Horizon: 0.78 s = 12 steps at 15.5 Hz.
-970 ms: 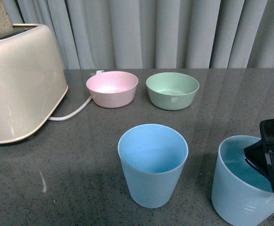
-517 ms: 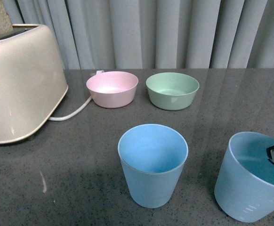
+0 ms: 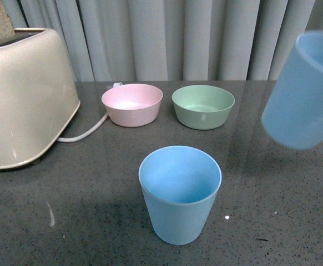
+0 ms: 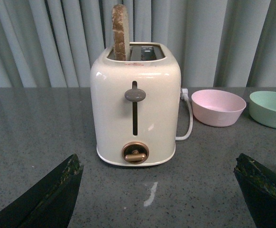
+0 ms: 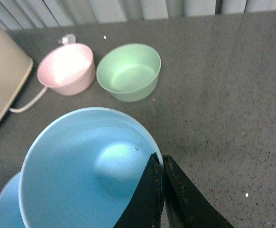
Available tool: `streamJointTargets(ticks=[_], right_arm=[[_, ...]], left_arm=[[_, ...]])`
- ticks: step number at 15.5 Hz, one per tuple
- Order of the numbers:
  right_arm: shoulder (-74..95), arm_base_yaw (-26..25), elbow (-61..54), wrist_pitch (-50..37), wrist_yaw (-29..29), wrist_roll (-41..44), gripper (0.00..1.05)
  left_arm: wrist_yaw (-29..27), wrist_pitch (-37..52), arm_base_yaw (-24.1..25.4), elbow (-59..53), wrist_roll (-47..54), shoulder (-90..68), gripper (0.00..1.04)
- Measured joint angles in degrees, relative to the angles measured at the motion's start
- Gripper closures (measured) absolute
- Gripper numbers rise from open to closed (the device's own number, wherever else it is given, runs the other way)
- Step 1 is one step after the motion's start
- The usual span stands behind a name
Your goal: Stack blue cups with both arms
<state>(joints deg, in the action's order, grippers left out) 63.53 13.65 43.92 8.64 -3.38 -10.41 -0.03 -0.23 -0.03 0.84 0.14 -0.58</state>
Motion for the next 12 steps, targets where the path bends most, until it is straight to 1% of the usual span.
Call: streamJointTargets(ticks=[2, 4, 6, 8, 10, 12], right_arm=[[-3.34, 0.35, 2.93, 1.81, -2.45, 0.17, 1.03], [-5.81, 3.67, 5.51, 3.78, -4.7, 0.72, 1.03], [-5.92, 7.06, 7.23, 4.59, -4.94, 1.51, 1.03], [-5.38, 9.03, 7.54, 4.9, -4.98, 1.66, 1.03], [-2.73, 12.74, 7.54, 5.31, -5.05, 2.51, 1.03], [0.92, 13.81, 7.37, 3.91, -6.32, 3.02, 1.03]], left_arm=[[0.0, 0.02, 0.0, 0.0, 0.0, 0.0, 0.07], [0.0, 0.02, 0.0, 0.0, 0.0, 0.0, 0.07], [0.0, 0.02, 0.0, 0.0, 0.0, 0.0, 0.07], [0.0, 0.02, 0.0, 0.0, 0.0, 0.0, 0.07], [0.0, 0.02, 0.0, 0.0, 0.0, 0.0, 0.07], [0.0, 0.02, 0.0, 0.0, 0.0, 0.0, 0.07]])
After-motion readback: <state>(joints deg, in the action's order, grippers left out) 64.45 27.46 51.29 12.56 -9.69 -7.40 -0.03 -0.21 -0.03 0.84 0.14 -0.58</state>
